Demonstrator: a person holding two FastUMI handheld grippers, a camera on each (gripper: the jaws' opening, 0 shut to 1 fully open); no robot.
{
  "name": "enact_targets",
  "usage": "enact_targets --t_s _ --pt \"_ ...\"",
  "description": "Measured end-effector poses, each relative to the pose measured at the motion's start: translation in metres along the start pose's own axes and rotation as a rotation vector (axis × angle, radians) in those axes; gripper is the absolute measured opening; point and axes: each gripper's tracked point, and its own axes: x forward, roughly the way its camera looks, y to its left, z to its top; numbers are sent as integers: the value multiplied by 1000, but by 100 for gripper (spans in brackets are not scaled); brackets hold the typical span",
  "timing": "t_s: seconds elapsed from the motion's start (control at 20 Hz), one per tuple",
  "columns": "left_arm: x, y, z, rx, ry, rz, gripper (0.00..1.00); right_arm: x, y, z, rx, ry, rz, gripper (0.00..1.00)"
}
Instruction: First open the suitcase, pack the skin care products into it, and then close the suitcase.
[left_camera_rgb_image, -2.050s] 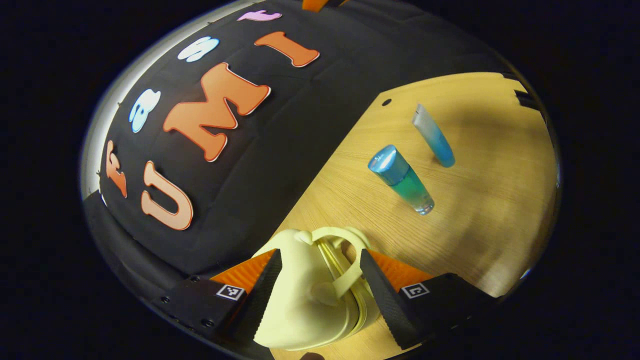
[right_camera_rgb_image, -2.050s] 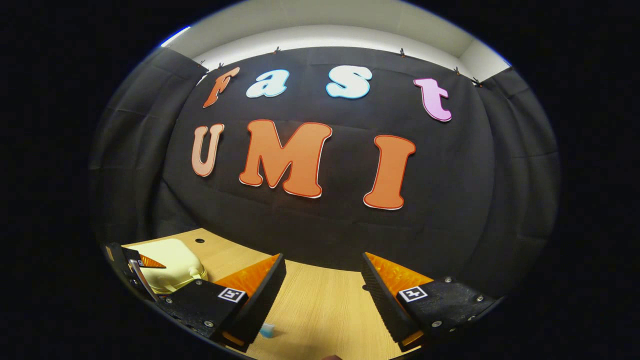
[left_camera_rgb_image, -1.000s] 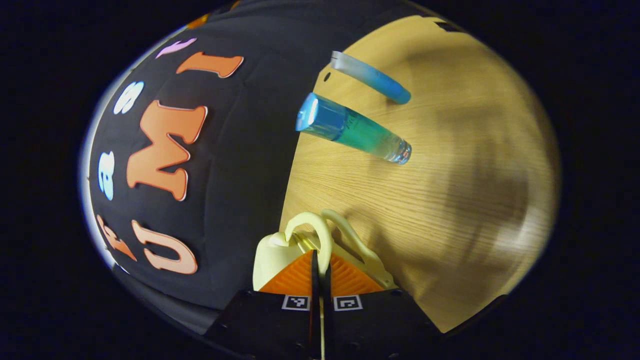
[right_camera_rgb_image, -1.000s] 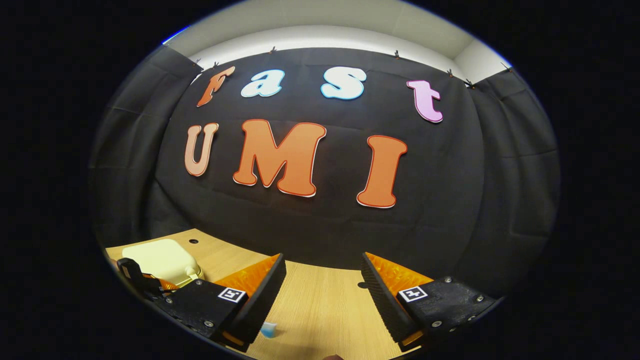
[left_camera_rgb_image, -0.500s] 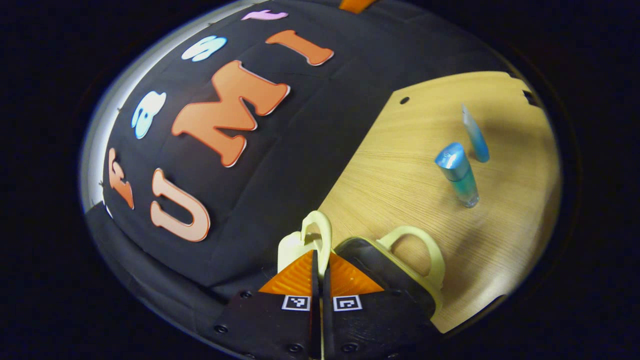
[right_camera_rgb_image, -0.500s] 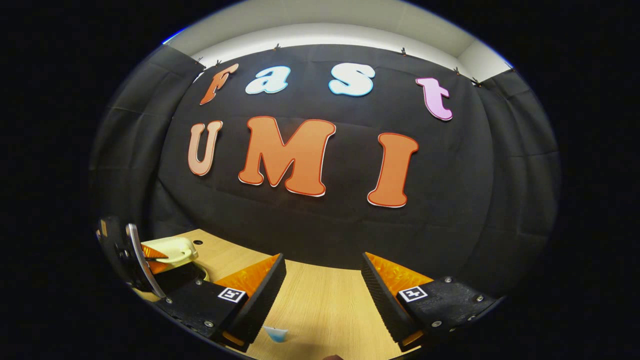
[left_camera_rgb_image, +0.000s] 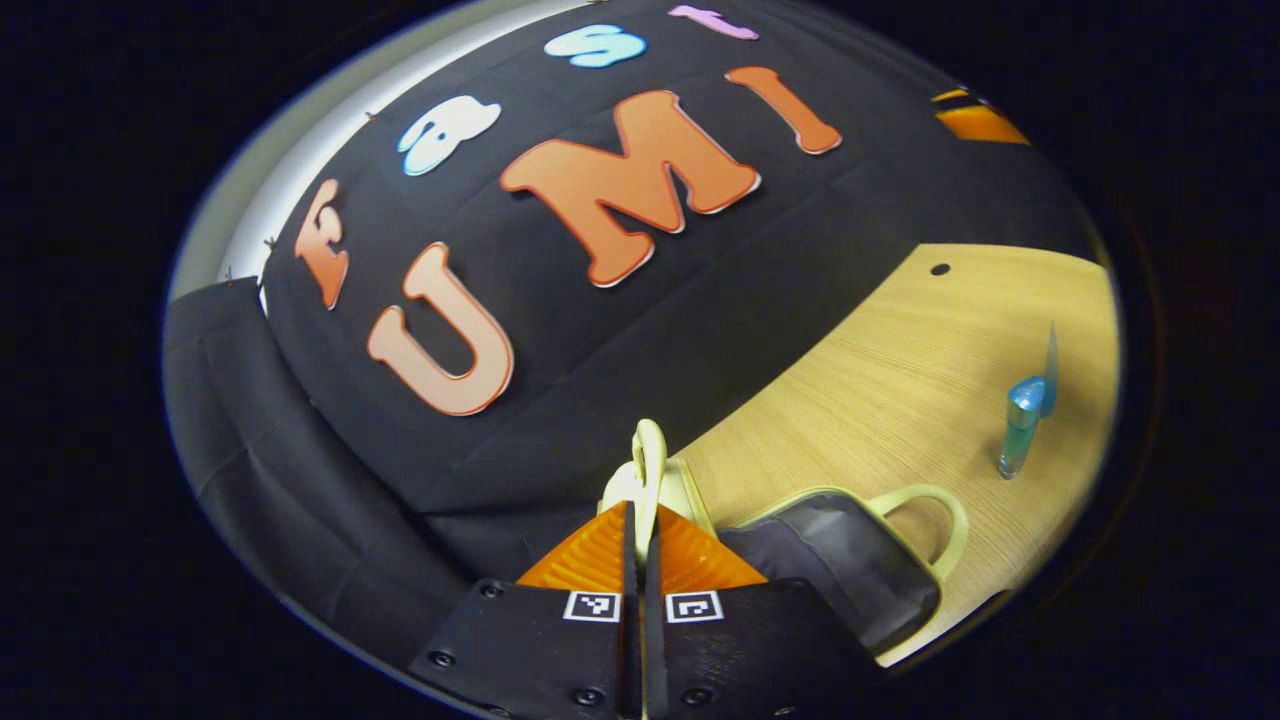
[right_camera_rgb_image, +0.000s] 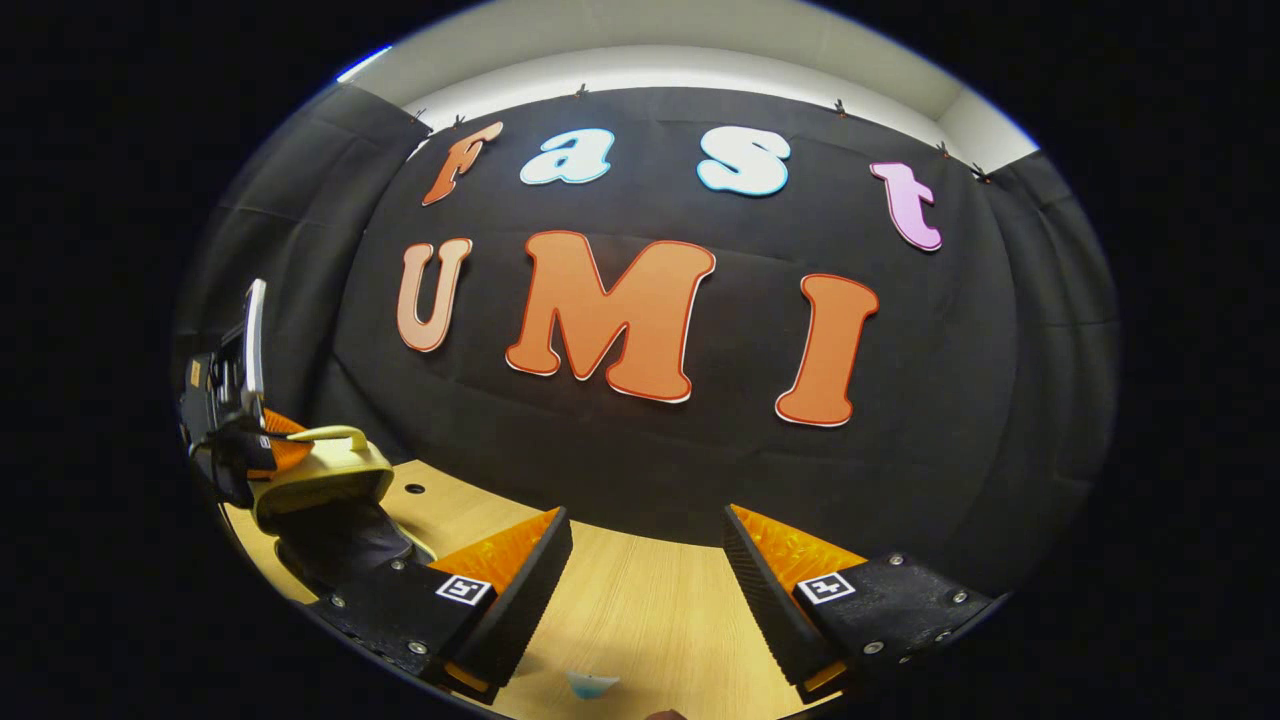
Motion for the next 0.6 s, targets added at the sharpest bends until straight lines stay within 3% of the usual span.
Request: enact_targets --t_s 0.35,0.6 --pt "10 94 -48 -125 21 108 2 7 32 8 2 8 -7 95" --pt "27 138 -95 -228 44 135 2 10 57 9 -16 24 -22 95"
